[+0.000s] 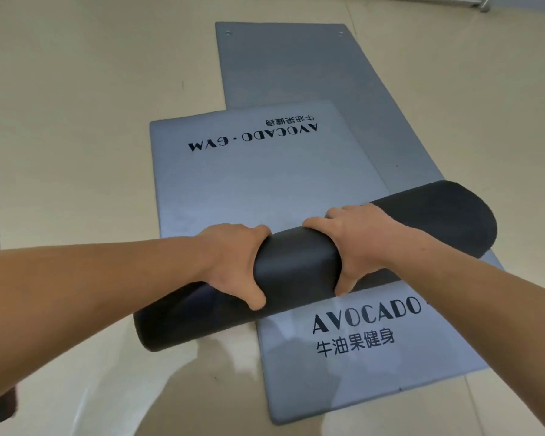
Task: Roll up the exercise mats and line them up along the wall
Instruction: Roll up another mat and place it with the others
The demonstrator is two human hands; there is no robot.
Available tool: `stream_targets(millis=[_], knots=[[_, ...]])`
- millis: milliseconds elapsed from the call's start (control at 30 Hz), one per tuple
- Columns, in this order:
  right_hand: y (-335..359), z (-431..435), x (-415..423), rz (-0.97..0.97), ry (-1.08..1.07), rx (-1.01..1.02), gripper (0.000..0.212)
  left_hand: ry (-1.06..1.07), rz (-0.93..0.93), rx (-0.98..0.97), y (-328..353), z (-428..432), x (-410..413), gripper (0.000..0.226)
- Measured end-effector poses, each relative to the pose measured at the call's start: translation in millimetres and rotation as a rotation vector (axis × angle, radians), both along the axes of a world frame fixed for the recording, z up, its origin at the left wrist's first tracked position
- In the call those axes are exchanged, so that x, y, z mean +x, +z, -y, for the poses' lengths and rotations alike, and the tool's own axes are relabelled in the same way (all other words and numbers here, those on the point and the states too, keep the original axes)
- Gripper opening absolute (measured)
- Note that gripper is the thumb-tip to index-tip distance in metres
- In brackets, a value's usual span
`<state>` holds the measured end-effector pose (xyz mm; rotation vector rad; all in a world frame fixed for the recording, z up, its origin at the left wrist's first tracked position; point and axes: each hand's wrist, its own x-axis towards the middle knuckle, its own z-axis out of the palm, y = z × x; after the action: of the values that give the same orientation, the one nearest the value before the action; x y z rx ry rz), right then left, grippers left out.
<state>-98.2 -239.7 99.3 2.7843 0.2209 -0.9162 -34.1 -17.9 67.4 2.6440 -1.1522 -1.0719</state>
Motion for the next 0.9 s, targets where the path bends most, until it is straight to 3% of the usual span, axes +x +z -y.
stream_targets(millis=[133,233,333,400,433,567,633,700,800,900], knots=[[9.2,7.6,-10.0,-0.121,-0.08,0.075,0.132,0.094,-0.289,-0.009,-4.5,-10.7,-6.1,0.087],[15.7,15.3,-18.4,0.149,-0.134,0.083,0.132,0.199,-0.327,-0.012,-7.1,-15.8,15.9,0.095],[12.3,14.5,-25.8,0.365,-0.229,0.089,0.106,0.256,-0.263,0.002,-4.4,-20.2,40.9,0.118],[3.8,8.0,-28.3,0.381,-0.277,0.12,0.086,0.234,-0.188,0.013,4.3,-21.2,48.7,0.126],[0.4,6.1,-28.0,0.383,-0.293,0.136,0.079,0.196,-0.118,0.017,11.7,-19.8,47.7,0.119],[-8.1,5.4,-15.2,0.437,-0.345,0.123,0.062,-0.086,0.399,0.094,39.5,-0.5,15.1,0.055],[-12.1,1.5,-4.2,0.47,-0.332,0.046,0.056,-0.16,0.542,0.148,42.3,11.1,-10.1,0.046],[-14.6,-5.3,9.1,0.546,-0.322,0.018,0.054,-0.172,0.555,0.194,34.6,15.2,-27.5,0.068],[-7.5,-15.0,28.2,0.59,-0.317,0.091,0.047,-0.141,0.581,0.238,13.6,6.7,-28.7,0.12],[11.5,-18.0,36.3,0.367,-0.278,0.179,0.054,-0.14,0.574,0.247,1.6,-0.1,-20.5,0.142]])
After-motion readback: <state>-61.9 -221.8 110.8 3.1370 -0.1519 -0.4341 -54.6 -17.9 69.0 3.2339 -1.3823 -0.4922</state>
